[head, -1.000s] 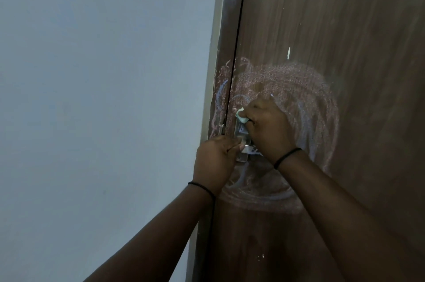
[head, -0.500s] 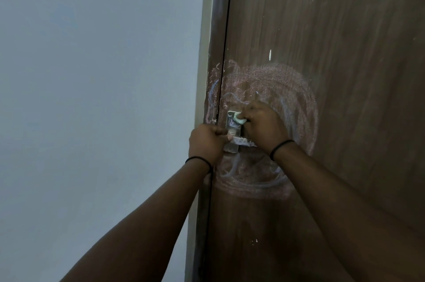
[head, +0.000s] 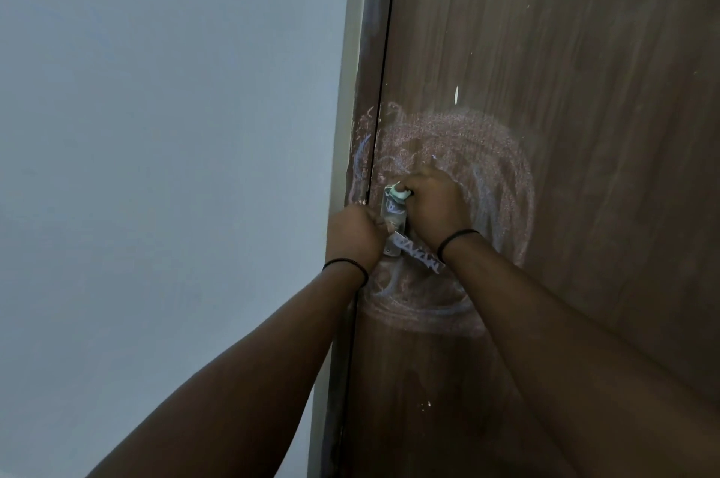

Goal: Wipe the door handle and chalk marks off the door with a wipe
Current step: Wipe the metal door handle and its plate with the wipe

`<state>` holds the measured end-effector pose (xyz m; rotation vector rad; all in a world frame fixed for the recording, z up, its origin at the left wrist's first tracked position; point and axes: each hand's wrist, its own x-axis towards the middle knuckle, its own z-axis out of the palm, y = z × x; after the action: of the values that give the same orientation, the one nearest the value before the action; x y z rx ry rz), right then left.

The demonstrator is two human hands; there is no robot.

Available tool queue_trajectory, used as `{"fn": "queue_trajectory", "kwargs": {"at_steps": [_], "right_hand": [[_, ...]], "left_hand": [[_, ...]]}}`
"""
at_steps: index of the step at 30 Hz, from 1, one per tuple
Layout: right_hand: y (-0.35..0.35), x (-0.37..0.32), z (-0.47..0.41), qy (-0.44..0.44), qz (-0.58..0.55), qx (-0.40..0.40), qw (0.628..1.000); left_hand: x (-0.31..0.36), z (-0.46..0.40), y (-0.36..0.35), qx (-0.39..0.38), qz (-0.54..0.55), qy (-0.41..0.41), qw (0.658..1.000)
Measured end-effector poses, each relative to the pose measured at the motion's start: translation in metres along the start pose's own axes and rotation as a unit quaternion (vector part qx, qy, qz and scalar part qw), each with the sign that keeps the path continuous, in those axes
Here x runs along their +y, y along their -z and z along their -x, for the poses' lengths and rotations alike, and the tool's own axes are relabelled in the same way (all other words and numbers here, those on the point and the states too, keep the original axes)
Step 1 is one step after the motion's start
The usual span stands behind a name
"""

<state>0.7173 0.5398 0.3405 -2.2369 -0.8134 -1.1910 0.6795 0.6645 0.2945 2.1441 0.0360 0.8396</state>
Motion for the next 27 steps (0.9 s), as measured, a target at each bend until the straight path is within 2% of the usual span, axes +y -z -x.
{"fn": "queue_trajectory", "kwargs": {"at_steps": [4,10,16,21,27], "right_hand": [[-0.005,0.001,0.01,-0.019,-0.017,0.036,0.999],[-0.01,-0.005,0.005,0.004,0.019,0.036,0.999],[-0.006,-0.005,0.015,0.073,0.007,0.041,0.996],[-0.013,-0.009,-0.005,-0.04,-0.028,0.011,0.999],[-0.008,-0.008,-0.01,-0.015,0.023,0.004,1.0]], "left_hand": [[-0.004,0.001,-0.007,0.022,0.024,0.009,0.999],[-0.007,0.0,-0.01,0.03,0.062,0.016,0.998],[-0.006,0.015,-0.006,0.05,0.094,-0.009,0.994],[0.002,0.007,-0.01,0.049,0.074,0.023,0.996],[-0.003,-0.003,-0.014,0.052,0.082,0.022,0.995]]}}
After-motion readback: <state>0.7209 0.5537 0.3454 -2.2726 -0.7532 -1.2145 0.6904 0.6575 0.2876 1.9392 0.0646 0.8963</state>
